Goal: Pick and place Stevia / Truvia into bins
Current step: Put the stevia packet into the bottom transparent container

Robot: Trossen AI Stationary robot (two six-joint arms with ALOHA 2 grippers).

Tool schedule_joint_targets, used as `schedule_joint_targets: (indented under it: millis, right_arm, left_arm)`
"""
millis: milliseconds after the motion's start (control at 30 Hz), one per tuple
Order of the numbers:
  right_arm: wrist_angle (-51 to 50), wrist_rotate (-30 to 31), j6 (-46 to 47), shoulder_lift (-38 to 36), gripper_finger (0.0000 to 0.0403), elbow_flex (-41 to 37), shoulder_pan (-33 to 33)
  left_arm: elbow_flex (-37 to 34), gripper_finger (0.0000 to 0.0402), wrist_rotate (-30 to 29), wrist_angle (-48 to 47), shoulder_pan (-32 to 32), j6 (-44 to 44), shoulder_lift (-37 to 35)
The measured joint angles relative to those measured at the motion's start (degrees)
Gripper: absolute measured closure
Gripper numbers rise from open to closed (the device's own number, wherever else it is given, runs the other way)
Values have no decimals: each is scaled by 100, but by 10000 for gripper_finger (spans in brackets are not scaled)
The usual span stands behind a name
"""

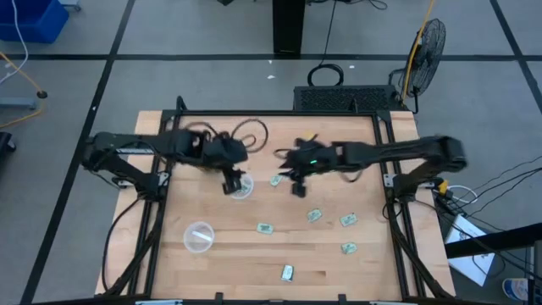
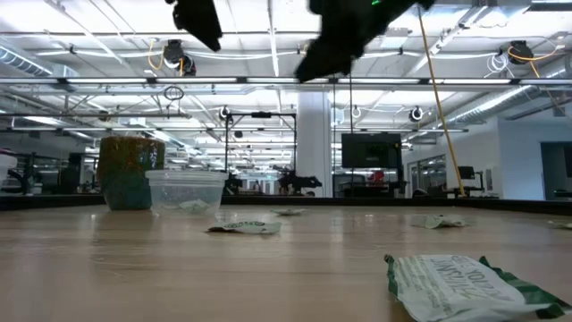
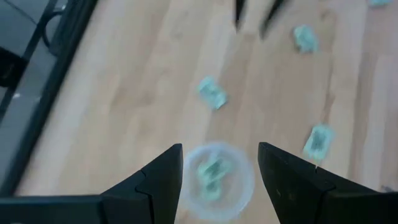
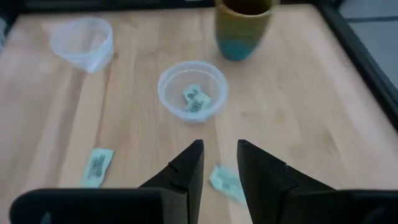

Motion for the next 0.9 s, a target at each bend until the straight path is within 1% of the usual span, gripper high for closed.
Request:
schedule_joint_targets:
  millis: [67, 200, 300, 367, 433, 533, 600, 667, 767, 900]
  right_arm:
    - [-90, 7, 214, -700, 314, -441, -29]
    - [68, 16, 489, -2009, 312, -1585, -26]
    - [626, 4, 615, -2827, 312, -2528, -26]
    - [1144, 10, 673, -3267, 314, -3106, -30]
    - [1564, 5, 677, -3559, 314, -3631, -30]
    - [2210, 11, 736, -3855, 314, -4157, -28]
    - [2541, 22, 762, -3950, 314, -4289, -29]
    - [2476, 22, 762, -4040, 314, -4327, -28]
    - [2460, 22, 780, -4067, 314, -4325, -29]
    - [2372, 24, 780, -4052, 314, -4325, -29]
  left_arm:
    - [-467, 186, 8, 770, -145, -73, 56]
    - [-1304, 186, 41, 2244, -341, 285, 313]
    - [-1724, 186, -103, 3391, -406, 598, 597]
    - [-1906, 186, -152, 3893, -396, 788, 921]
    - [-1946, 186, -146, 4324, -335, 894, 1324]
    - [-1861, 186, -338, 4707, -198, 823, 1925]
    - [-1805, 186, -520, 4781, -89, 784, 2242]
    - [-1703, 186, -561, 4802, 29, 761, 2520]
    - [-1699, 186, -530, 4774, 175, 394, 2767]
    - [-1710, 186, -288, 4574, 254, -69, 2952]
